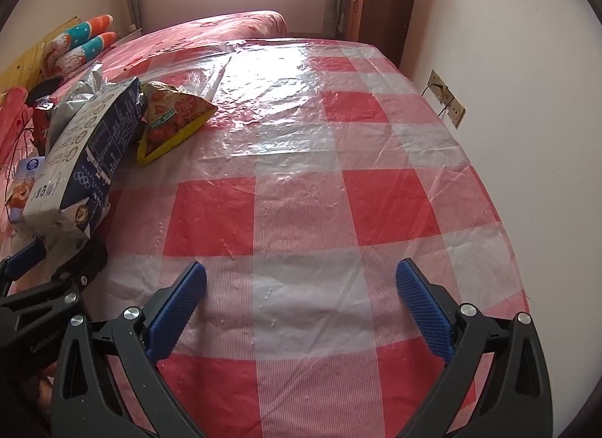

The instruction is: Collect trash

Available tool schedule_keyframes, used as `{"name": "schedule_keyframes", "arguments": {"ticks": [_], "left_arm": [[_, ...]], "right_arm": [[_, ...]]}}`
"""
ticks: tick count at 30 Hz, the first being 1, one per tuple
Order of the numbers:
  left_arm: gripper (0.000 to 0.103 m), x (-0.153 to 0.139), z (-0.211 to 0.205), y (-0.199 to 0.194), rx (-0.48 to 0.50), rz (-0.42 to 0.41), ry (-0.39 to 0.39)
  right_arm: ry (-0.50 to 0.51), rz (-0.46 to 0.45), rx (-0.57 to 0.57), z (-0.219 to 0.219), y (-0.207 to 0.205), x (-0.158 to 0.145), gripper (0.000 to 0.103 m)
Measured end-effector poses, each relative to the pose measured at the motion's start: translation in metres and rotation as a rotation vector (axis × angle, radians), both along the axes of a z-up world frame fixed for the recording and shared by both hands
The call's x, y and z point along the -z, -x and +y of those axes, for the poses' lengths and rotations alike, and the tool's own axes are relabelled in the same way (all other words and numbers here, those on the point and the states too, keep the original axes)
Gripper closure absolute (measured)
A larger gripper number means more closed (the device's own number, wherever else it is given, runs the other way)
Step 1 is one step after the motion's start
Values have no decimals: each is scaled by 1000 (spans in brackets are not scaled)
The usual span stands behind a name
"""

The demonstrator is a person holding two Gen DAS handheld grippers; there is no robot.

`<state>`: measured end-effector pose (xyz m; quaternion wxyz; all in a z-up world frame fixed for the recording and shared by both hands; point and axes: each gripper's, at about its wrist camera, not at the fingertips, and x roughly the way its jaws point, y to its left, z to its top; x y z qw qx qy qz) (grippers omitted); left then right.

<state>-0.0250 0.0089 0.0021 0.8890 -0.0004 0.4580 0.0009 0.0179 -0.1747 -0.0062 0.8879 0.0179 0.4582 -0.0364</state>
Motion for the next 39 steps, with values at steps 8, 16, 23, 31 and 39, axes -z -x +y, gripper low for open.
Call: {"name": "schedule_keyframes", "arguments": {"ticks": [8,16,23,31,39], "left_arm": [[4,-22,14,38,45,-81,-4],[4,-61,33,74,71,-216,-2],[4,-87,53,95,59,-292,-6],[4,-104,83,113,43,-341,55],[4,-113,100,127,36,-377,88]], "right_arm": [[10,-88,7,5,25,-15,4],[-9,-267,-10,16,61,-66,4],[-10,-395,11,28,96,-112,4],[11,-466,16,42,125,-136,4],[46,-478,16,57,141,-142,4]]}}
